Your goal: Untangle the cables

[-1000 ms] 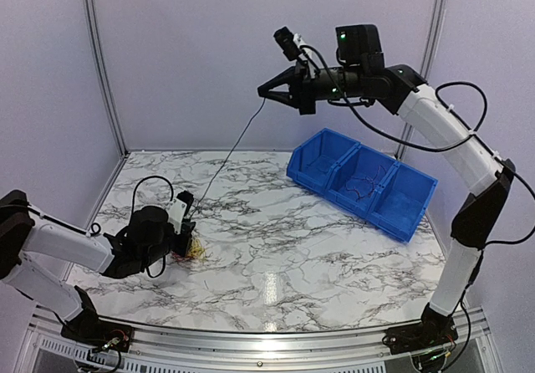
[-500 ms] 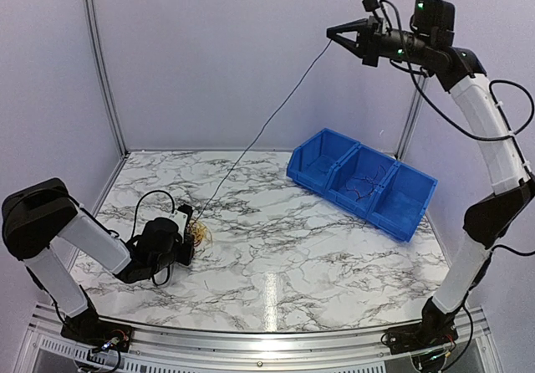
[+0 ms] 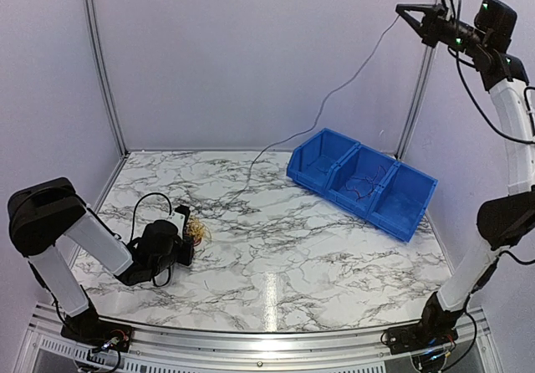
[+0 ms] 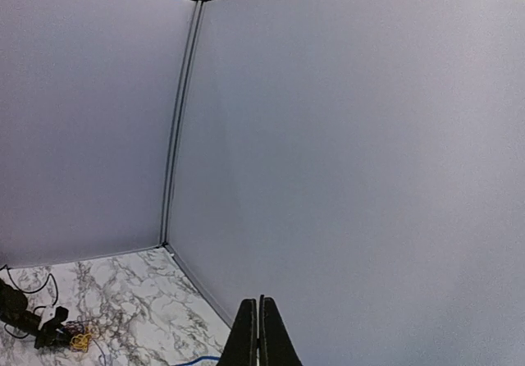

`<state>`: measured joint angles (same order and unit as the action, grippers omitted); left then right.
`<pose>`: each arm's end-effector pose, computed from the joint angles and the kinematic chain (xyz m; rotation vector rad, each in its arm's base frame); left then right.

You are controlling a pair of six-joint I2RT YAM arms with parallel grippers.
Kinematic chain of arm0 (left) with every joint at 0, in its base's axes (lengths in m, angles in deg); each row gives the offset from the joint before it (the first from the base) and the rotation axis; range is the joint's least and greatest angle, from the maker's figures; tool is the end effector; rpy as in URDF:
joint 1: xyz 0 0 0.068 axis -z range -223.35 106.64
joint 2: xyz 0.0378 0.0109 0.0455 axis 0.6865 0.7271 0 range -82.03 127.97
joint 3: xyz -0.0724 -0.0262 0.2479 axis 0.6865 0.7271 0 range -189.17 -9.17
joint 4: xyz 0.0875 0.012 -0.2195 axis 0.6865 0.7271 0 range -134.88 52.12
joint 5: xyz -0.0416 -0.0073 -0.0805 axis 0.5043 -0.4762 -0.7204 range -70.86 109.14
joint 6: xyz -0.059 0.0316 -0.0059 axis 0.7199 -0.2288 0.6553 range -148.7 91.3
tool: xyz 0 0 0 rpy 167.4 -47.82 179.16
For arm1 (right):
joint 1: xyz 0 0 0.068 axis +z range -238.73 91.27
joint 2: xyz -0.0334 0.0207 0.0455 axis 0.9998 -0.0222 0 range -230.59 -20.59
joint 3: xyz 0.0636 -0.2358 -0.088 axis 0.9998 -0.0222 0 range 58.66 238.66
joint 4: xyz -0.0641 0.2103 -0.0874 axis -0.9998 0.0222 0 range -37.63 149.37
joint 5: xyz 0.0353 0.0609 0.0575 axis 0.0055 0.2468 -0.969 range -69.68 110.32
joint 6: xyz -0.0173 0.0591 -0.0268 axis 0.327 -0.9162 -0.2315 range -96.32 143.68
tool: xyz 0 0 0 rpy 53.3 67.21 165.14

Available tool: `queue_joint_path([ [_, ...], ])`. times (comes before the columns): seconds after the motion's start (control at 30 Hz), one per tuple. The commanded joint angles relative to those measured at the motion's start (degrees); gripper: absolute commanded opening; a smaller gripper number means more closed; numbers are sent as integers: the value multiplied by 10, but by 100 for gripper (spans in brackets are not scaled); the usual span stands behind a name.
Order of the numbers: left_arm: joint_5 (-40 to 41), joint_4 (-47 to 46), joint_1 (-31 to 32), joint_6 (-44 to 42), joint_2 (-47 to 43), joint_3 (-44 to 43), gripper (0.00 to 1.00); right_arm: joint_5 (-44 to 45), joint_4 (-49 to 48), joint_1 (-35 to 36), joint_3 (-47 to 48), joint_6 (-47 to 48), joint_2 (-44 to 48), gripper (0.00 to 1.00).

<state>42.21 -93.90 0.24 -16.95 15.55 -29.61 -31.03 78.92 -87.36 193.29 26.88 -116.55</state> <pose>0.2092 -0.1701 0.1040 0.3149 2.0002 -0.1963 0.2829 0.0485 0.5682 -0.7987 1.2284 0.5802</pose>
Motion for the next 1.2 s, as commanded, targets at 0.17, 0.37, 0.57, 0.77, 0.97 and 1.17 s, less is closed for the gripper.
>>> queue_joint_path([
  [0.17, 22, 43, -5, 21, 37, 11, 14, -9, -106, -87, 3, -70, 25, 0],
  [0.37, 15, 42, -5, 28, 24, 12, 15, 11, -130, -87, -33, -73, 4, 0],
  [0.57, 16, 43, -5, 26, -9, 18, 17, 13, -161, -86, -41, -93, -16, 0],
  [0.77, 20, 48, -5, 25, -29, 17, 19, 5, -187, -65, -8, -116, -32, 0],
  [0.97, 24, 67, -5, 24, -35, 7, 21, -10, -195, 0, 16, -112, -58, 0],
  [1.17, 27, 85, -5, 28, -58, 6, 23, 47, -202, 25, 17, -61, -135, 0],
])
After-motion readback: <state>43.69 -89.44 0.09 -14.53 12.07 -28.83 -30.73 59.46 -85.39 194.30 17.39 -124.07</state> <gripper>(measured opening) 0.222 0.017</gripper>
